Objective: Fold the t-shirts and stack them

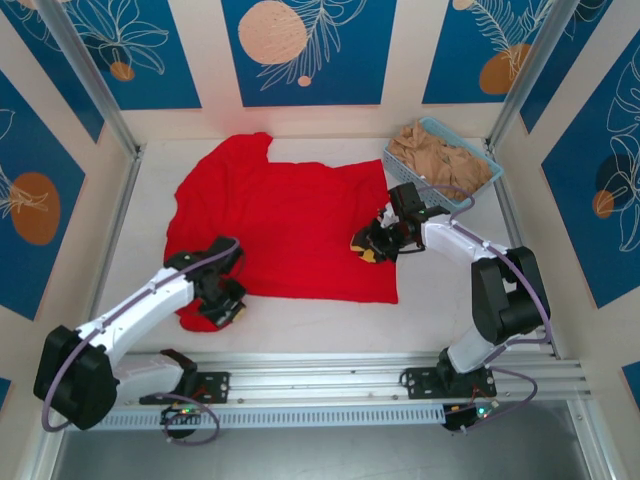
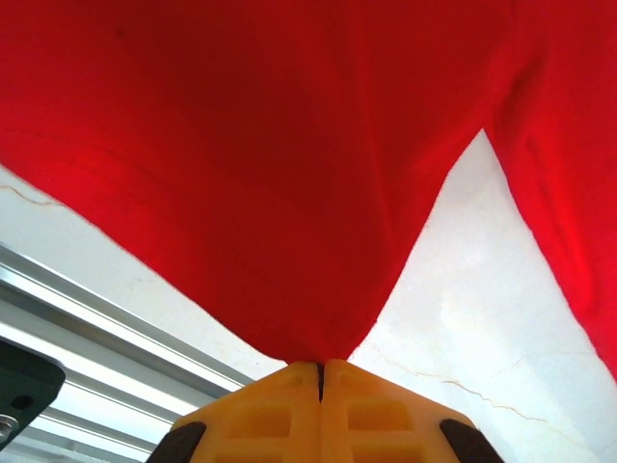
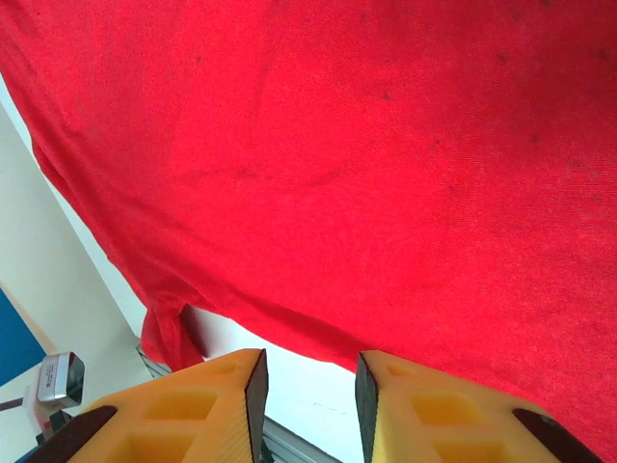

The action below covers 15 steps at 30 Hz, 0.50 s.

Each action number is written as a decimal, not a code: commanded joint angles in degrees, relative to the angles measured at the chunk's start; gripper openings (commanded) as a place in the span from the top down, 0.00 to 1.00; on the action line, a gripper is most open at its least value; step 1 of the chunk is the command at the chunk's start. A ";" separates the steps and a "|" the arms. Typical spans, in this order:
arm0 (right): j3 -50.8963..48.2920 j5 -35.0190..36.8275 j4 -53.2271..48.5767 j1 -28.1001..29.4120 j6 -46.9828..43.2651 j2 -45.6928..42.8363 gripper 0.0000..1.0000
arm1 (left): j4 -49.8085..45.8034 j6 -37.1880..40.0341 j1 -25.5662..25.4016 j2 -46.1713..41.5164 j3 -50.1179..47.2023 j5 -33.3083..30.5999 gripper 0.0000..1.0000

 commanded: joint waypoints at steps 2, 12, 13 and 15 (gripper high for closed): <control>0.30 -0.19 -2.18 -0.37 -1.17 0.93 0.68 | 0.71 -19.16 -3.79 1.68 -0.33 1.58 1.00; 0.93 2.87 -5.33 0.03 -0.45 2.77 0.69 | 6.34 -6.43 -0.16 4.93 5.32 3.73 0.40; 0.85 3.03 -5.21 0.34 -0.13 2.95 0.69 | 4.60 -4.52 2.15 3.88 5.93 3.38 0.40; 0.85 3.51 -5.08 1.02 0.90 3.50 0.69 | 2.25 -0.45 8.31 2.54 5.70 3.86 0.46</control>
